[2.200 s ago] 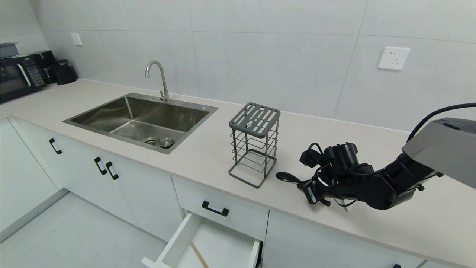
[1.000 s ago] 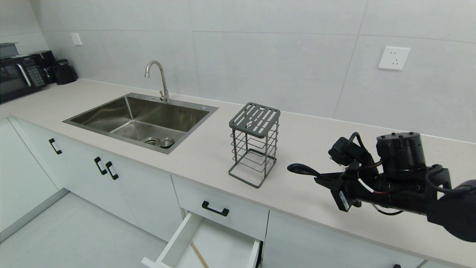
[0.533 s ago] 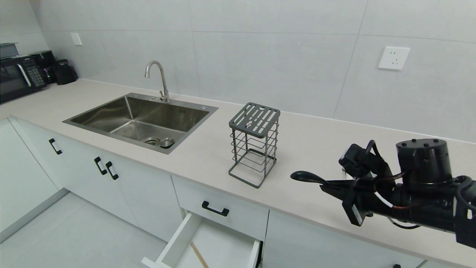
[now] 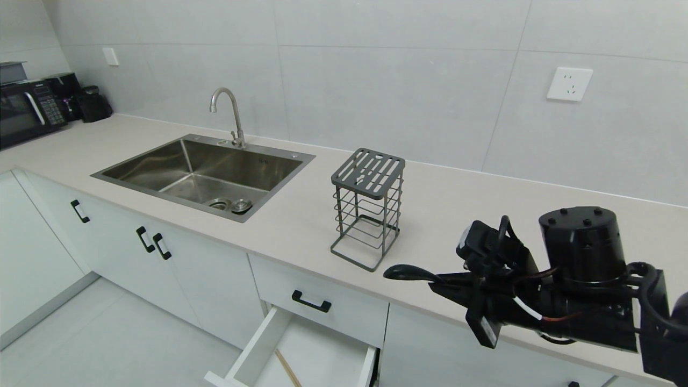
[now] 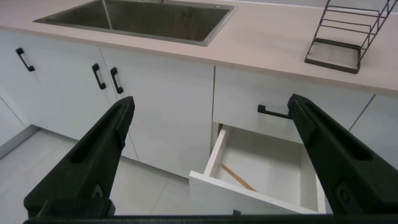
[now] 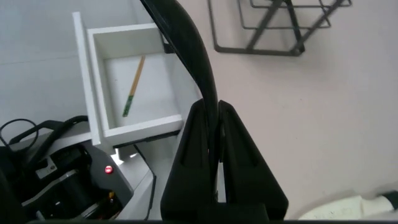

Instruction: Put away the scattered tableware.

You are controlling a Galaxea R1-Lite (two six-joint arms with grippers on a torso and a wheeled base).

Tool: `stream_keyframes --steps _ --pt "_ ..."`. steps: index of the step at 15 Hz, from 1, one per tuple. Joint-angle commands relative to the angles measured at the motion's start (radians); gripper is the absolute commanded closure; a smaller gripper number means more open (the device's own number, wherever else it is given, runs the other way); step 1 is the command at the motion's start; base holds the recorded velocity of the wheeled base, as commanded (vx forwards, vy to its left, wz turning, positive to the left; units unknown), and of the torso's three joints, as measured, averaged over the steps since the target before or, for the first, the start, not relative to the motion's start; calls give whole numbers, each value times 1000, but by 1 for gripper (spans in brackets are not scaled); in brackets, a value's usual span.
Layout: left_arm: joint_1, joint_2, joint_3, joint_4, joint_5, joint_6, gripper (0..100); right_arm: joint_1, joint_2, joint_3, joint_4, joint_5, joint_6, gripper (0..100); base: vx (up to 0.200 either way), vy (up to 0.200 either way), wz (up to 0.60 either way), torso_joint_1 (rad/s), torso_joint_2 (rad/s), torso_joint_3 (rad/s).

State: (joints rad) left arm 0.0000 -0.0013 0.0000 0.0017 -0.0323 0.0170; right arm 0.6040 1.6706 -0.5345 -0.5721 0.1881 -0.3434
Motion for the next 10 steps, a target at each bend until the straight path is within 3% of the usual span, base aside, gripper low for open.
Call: stream_keyframes --steps 1,10 --pt "0 1 0 0 0 0 0 33 35 -32 -9 1 9 100 0 0 0 0 0 0" --pt "0 1 0 0 0 0 0 244 279 -274 -37 -39 142 100 0 0 0 0 0 0"
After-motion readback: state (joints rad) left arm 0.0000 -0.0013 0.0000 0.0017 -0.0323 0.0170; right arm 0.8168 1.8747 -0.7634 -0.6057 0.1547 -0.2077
